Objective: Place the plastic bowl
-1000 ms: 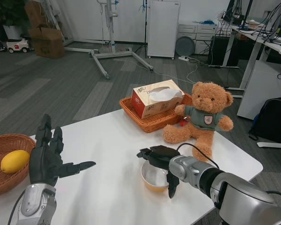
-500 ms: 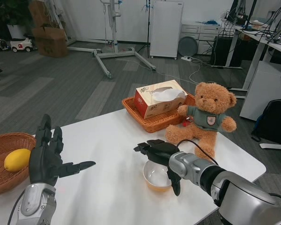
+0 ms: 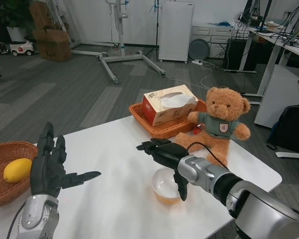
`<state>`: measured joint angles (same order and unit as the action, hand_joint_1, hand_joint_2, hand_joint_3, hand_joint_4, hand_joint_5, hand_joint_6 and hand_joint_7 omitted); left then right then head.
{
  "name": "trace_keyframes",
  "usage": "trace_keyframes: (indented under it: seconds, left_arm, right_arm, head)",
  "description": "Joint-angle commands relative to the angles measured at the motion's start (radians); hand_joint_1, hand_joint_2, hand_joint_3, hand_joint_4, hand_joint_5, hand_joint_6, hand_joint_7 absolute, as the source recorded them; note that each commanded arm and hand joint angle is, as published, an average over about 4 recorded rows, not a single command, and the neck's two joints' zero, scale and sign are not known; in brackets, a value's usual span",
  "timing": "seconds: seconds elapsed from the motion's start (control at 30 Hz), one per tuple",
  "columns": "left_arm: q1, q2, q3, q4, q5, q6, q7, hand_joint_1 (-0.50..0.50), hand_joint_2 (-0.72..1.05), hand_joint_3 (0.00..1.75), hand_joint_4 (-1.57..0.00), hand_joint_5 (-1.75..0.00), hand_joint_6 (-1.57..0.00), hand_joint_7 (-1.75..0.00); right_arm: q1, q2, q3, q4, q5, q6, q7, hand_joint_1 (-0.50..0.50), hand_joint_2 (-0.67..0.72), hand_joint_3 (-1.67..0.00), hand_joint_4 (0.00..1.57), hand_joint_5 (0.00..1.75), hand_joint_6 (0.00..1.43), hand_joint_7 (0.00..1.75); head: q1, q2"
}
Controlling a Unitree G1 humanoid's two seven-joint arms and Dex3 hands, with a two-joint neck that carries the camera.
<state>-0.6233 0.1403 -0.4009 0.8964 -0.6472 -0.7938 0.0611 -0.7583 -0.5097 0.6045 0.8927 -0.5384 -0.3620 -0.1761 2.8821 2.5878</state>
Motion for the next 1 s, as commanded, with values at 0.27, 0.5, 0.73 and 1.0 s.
trace_keyframes:
  seconds: [0.27, 0.5, 0.73, 1.0]
  left_arm:
    - [-0.004, 0.013, 0.016, 0.004, -0.003, -0.005, 0.001, -0.50, 0.07, 0.00, 0.00, 0.00, 0.00, 0.00]
    - [-0.010, 0.013, 0.017, 0.006, -0.003, -0.005, 0.000, -0.50, 0.07, 0.00, 0.00, 0.00, 0.00, 0.00]
    - [-0.018, 0.015, 0.021, 0.007, -0.003, -0.005, -0.001, -0.50, 0.07, 0.00, 0.00, 0.00, 0.00, 0.00]
    - [-0.018, 0.015, 0.037, 0.006, -0.003, -0.005, -0.002, -0.50, 0.07, 0.00, 0.00, 0.00, 0.00, 0.00]
  right_arm:
    - [0.126, -0.059, -0.165, -0.253, -0.015, 0.014, 0.037, -0.25, 0.46, -0.12, 0.03, 0.00, 1.31, 0.47]
    - [0.214, -0.045, -0.382, -0.428, -0.015, -0.001, 0.031, -0.25, 0.42, -0.08, 0.03, 0.00, 1.31, 0.42]
    - [0.249, -0.030, -0.503, -0.465, 0.051, -0.101, -0.041, -0.27, 0.41, -0.08, 0.03, 0.00, 1.31, 0.47]
    - [0.271, -0.016, -0.568, -0.425, 0.150, -0.189, -0.118, -0.25, 0.41, -0.10, 0.03, 0.00, 1.32, 0.45]
  head:
    - [0.003, 0.001]
    - [-0.013, 0.023]
    - [-0.016, 0.033]
    - [-0.040, 0.109]
